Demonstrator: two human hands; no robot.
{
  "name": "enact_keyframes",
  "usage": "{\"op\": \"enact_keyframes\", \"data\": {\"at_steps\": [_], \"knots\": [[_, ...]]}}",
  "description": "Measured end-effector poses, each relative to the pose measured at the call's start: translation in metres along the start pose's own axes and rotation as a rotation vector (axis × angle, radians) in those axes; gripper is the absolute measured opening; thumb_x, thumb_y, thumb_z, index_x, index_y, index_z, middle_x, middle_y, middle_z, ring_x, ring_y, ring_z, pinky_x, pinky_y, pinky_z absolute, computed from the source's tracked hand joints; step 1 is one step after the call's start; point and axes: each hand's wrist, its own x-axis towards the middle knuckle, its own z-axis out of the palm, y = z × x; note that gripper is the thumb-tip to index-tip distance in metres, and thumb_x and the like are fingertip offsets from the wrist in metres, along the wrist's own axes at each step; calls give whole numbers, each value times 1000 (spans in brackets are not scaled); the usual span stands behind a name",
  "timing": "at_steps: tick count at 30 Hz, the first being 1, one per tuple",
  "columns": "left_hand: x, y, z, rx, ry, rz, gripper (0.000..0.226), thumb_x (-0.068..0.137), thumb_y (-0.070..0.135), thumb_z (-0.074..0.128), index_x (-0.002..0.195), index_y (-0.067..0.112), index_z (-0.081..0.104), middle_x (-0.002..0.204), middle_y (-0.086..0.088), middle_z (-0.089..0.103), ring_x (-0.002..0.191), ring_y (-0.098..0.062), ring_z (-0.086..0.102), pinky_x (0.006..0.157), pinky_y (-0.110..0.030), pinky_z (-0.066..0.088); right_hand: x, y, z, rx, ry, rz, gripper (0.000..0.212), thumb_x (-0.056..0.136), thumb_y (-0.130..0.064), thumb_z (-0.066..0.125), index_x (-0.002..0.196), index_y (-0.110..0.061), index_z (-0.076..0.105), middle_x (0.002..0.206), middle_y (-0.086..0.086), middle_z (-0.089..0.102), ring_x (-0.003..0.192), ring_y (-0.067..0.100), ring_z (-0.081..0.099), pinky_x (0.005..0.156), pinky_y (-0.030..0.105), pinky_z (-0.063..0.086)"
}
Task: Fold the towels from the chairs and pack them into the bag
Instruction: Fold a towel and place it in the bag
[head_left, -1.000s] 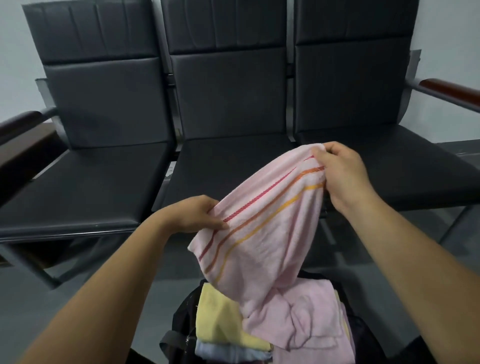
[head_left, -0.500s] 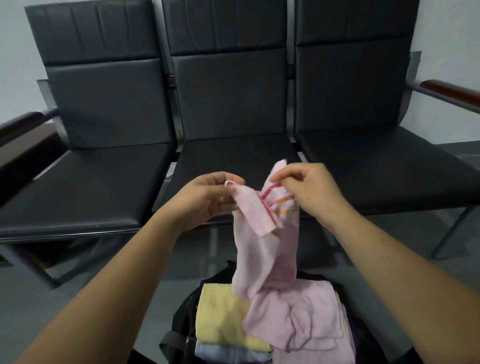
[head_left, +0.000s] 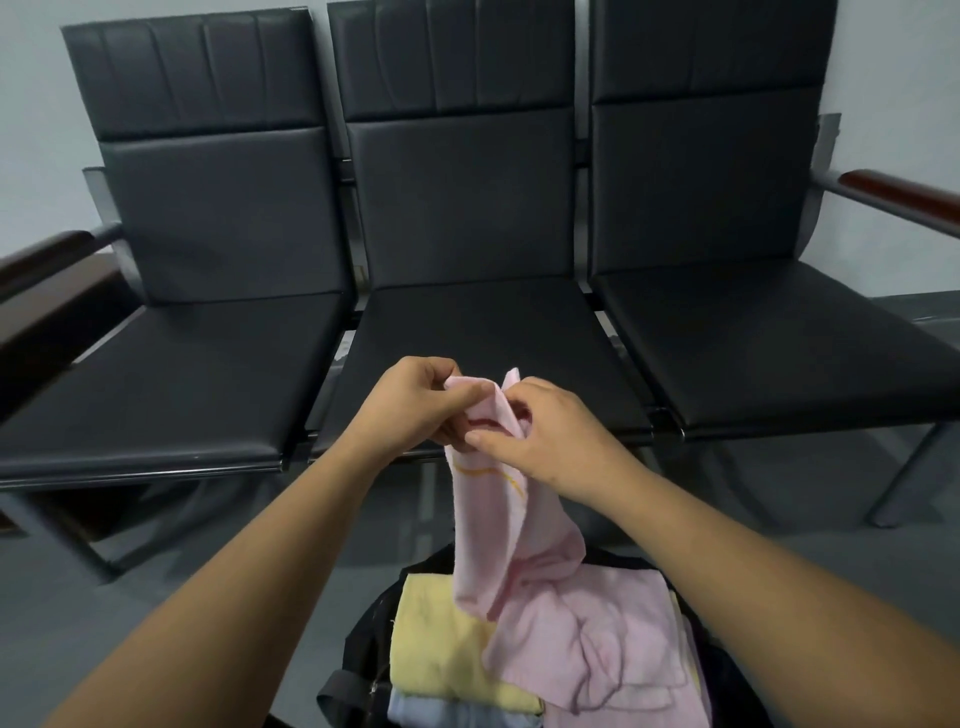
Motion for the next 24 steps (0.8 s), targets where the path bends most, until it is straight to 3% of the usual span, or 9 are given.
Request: {"op": "enact_keyframes", "data": {"at_steps": [3, 5, 8, 10, 13, 16, 20, 23, 24], "knots": [[-2, -1, 1, 7, 12, 0, 33, 93, 28, 71, 73, 6, 58, 62, -15, 71, 62, -28, 74, 64, -35, 61, 3, 7, 3, 27, 85, 29, 28, 95, -16, 55, 67, -10, 52, 69, -2, 50, 62, 13, 47, 55, 29, 35], [-1, -3, -1, 23, 14, 17, 34, 94, 32, 71, 73, 7, 61, 61, -11, 70, 60, -25, 71, 61, -32, 58, 6, 12, -2, 103, 145, 68, 34, 93, -8, 52, 60, -13, 52, 56, -3, 48, 53, 9, 43, 49, 21, 32], [4, -9, -12, 212, -46, 100, 36, 91, 42, 73, 72, 13, 64, 64, 3, 58, 63, -10, 53, 61, -25, 42, 7, 18, -20, 290, 190, 63, 19, 94, -10, 62, 79, -9, 75, 72, 0, 70, 65, 7, 61, 60, 26, 47], [7, -14, -21, 390, -128, 155, 34, 87, 43, 76, 70, 17, 63, 83, 5, 53, 84, -8, 49, 74, -25, 40, 7, 22, -31, 435, 214, 48, 10, 94, -15, 70, 88, -14, 78, 82, 2, 76, 75, 9, 69, 70, 28, 56], [3, -14, -28, 280, -253, 218, 23, 86, 32, 81, 71, 21, 68, 113, 10, 53, 111, -8, 53, 96, -23, 43, 6, 27, -46, 545, 244, 21, 14, 92, -22, 75, 88, -9, 74, 84, 12, 75, 75, 17, 69, 73, 37, 58], [-1, -8, -28, -10, -306, 272, 26, 82, 32, 77, 73, 11, 64, 100, 5, 64, 90, -11, 62, 81, -25, 50, 3, 27, -56, 577, 238, 20, 24, 93, -26, 74, 88, -4, 70, 76, 11, 71, 69, 16, 65, 66, 31, 55], [-5, 6, -23, -366, -351, 242, 26, 83, 17, 79, 70, 20, 56, 76, -1, 59, 70, -12, 56, 65, -22, 48, 2, 31, -64, 621, 262, 66, 39, 90, -32, 76, 87, 4, 63, 72, 8, 65, 65, 18, 62, 60, 32, 54], [-7, 10, -27, -198, -384, 205, 4, 92, 16, 70, 94, 13, 68, 87, -2, 68, 79, -13, 63, 70, -23, 51, 2, 37, -69, 625, 286, 81, 34, 83, -37, 80, 75, -9, 64, 68, 6, 64, 64, 19, 61, 61, 37, 52], [-7, 9, -29, -131, -385, 191, 14, 93, 23, 66, 102, 13, 72, 86, -1, 68, 75, -12, 60, 65, -23, 48, 2, 39, -71, 602, 271, 81, 30, 82, -37, 80, 73, -12, 66, 68, 4, 66, 64, 19, 63, 62, 38, 54]]}}
